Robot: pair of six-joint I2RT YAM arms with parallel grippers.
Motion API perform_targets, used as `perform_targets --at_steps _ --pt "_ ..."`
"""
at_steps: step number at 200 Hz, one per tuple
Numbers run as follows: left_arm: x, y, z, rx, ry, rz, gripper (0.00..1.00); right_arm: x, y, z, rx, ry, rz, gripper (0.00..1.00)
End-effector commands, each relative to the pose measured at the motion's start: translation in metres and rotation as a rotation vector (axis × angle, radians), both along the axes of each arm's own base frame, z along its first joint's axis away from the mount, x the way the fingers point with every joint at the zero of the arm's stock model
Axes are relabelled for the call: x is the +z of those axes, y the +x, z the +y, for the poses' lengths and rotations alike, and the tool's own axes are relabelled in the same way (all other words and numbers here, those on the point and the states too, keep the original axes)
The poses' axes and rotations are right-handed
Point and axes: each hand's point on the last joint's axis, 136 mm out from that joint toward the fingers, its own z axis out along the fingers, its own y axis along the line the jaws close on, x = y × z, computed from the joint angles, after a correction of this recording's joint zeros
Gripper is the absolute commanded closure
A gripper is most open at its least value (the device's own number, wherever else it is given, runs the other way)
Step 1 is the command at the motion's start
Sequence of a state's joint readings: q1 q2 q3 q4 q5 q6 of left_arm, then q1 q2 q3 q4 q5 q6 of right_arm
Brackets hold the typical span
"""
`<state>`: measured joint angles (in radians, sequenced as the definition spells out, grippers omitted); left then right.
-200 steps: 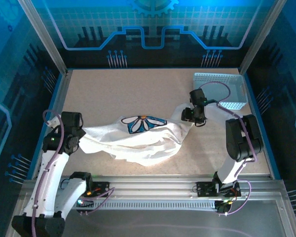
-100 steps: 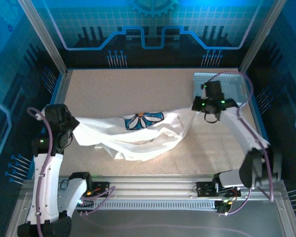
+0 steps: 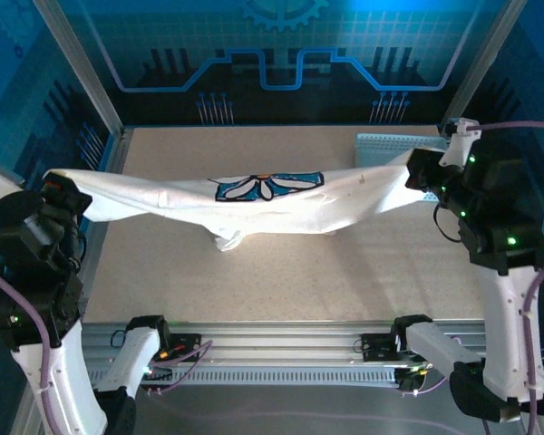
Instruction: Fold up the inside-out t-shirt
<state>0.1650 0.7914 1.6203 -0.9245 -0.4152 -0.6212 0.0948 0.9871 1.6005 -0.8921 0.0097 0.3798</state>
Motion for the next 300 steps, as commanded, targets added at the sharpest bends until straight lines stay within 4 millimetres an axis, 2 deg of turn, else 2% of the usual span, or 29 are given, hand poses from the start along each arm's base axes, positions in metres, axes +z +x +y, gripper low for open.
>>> perform_targets --at_steps 1,15,35,47,59,74,91,101,120,130,141,150,154,159,162,188,203,217,243,283,300 --pt "-0.032 0.026 0.01 0.024 0.005 0.13 1.0 -0.04 0.0 0.006 0.032 -0.019 0.159 1.0" --pt "-0.078 0.058 0.012 0.002 -0.031 0.282 1.0 -0.073 0.019 0.015 0.055 -0.049 0.231 1.0" --pt "-0.157 0.106 0.011 -0.049 -0.115 0.523 1.0 -0.138 0.053 0.033 0.09 -0.098 0.375 1.0" --pt "-0.203 0.123 0.01 -0.07 -0.185 0.649 1.0 -0.177 0.071 0.044 0.108 -0.113 0.459 1.0" --pt "-0.241 0.133 0.014 -0.067 -0.246 0.723 1.0 -0.209 0.085 0.055 0.129 -0.133 0.517 1.0" --pt "-0.275 0.142 0.02 -0.064 -0.316 0.75 1.0 -0.244 0.099 0.062 0.133 -0.156 0.592 1.0" --pt "-0.304 0.146 0.023 -0.072 -0.386 0.777 1.0 -0.273 0.111 0.062 0.117 -0.199 0.654 1.0" --pt "-0.316 0.148 0.021 -0.09 -0.413 0.792 1.0 -0.284 0.115 0.058 0.099 -0.239 0.676 0.81" --pt "-0.334 0.152 0.015 -0.132 -0.439 0.834 1.0 -0.29 0.114 0.055 0.094 -0.308 0.681 0.58" --pt "-0.34 0.151 0.014 -0.141 -0.442 0.863 0.83 -0.285 0.109 0.057 0.102 -0.344 0.659 0.5" --pt "-0.343 0.146 0.014 -0.141 -0.438 0.89 0.76 -0.278 0.1 0.059 0.11 -0.371 0.629 0.45" --pt "-0.34 0.141 0.016 -0.123 -0.43 0.892 0.66 -0.272 0.092 0.06 0.111 -0.371 0.614 0.41" --pt "-0.339 0.137 0.016 -0.117 -0.425 0.888 0.59 -0.27 0.088 0.06 0.116 -0.366 0.607 0.4" --pt "-0.336 0.133 0.016 -0.104 -0.418 0.879 0.45 -0.267 0.083 0.06 0.117 -0.359 0.6 0.39" --pt "-0.333 0.129 0.017 -0.095 -0.411 0.871 0.41 -0.266 0.08 0.059 0.116 -0.355 0.596 0.38" --pt "-0.301 0.097 0.022 -0.022 -0.326 0.782 0.31 -0.257 0.061 0.045 0.084 -0.359 0.57 0.33" --pt "-0.29 0.086 0.01 -0.055 -0.312 0.736 0.29 -0.256 0.052 0.044 0.097 -0.349 0.572 0.33" --pt "-0.294 0.082 -0.01 -0.118 -0.328 0.748 0.29 -0.258 0.044 0.048 0.122 -0.315 0.569 0.33" --pt "-0.324 0.08 -0.057 -0.265 -0.391 0.832 0.35 -0.268 0.037 0.055 0.143 -0.263 0.578 0.34" --pt "-0.369 0.08 -0.111 -0.423 -0.428 0.938 0.38 -0.284 0.034 0.054 0.138 -0.26 0.603 0.34" --pt "-0.384 0.08 -0.124 -0.456 -0.407 0.968 0.38 -0.288 0.032 0.053 0.137 -0.262 0.613 0.34"
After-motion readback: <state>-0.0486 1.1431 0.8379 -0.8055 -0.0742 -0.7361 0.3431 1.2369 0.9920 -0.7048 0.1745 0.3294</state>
